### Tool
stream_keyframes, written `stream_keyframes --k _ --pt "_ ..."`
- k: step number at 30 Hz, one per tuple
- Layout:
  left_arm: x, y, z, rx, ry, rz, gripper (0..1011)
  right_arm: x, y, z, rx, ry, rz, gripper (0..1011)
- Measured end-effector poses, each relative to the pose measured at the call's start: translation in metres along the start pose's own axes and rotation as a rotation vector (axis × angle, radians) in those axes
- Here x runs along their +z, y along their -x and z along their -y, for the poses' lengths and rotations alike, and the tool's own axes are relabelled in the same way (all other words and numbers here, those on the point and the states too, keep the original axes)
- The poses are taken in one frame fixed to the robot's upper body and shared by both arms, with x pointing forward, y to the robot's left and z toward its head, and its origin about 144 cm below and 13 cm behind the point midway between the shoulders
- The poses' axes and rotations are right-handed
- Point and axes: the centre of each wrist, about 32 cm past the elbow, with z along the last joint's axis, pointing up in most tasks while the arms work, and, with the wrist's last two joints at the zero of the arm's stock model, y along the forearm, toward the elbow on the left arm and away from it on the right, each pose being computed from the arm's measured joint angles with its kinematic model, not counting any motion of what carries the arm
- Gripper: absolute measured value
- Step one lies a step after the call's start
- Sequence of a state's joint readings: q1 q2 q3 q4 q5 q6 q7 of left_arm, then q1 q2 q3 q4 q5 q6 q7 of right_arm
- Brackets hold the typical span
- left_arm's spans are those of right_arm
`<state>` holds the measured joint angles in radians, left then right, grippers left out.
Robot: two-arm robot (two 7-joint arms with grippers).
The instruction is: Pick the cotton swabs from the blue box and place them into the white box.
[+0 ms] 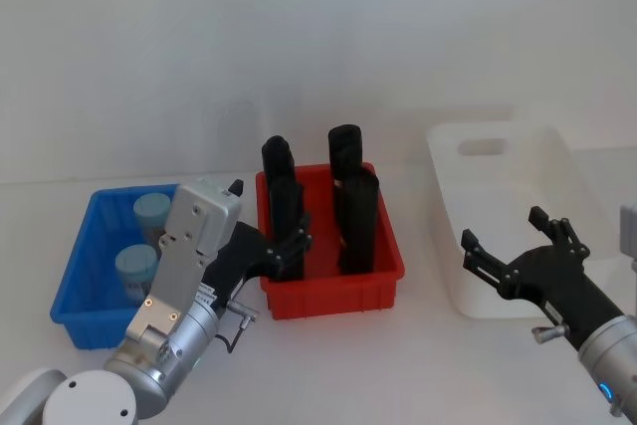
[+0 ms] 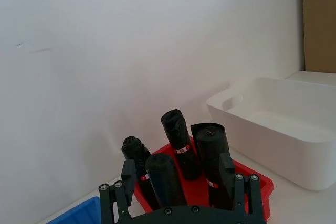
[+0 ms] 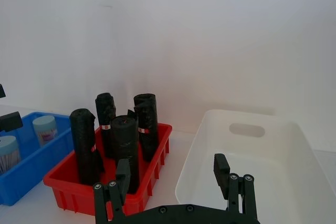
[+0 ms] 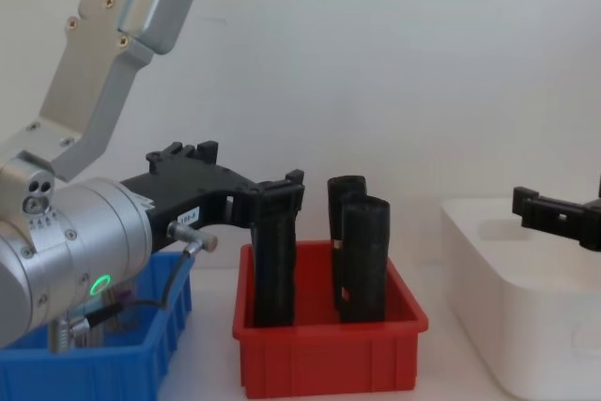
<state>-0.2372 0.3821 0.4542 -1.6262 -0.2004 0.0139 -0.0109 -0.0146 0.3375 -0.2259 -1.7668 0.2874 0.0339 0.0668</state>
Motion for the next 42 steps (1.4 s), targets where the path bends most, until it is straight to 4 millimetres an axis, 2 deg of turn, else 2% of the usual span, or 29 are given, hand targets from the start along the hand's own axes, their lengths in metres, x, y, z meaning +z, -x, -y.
stream_keyframes --k 26,42 --pt "0.0 -0.001 0.0 0.0 0.001 -0.002 1004 0.0 0.0 0.0 0.0 0.0 0.0 1002" --pt "-0.004 -0.029 0.003 0.02 -0.047 -0.044 1004 0.0 0.0 0.0 0.0 0.0 0.0 1002"
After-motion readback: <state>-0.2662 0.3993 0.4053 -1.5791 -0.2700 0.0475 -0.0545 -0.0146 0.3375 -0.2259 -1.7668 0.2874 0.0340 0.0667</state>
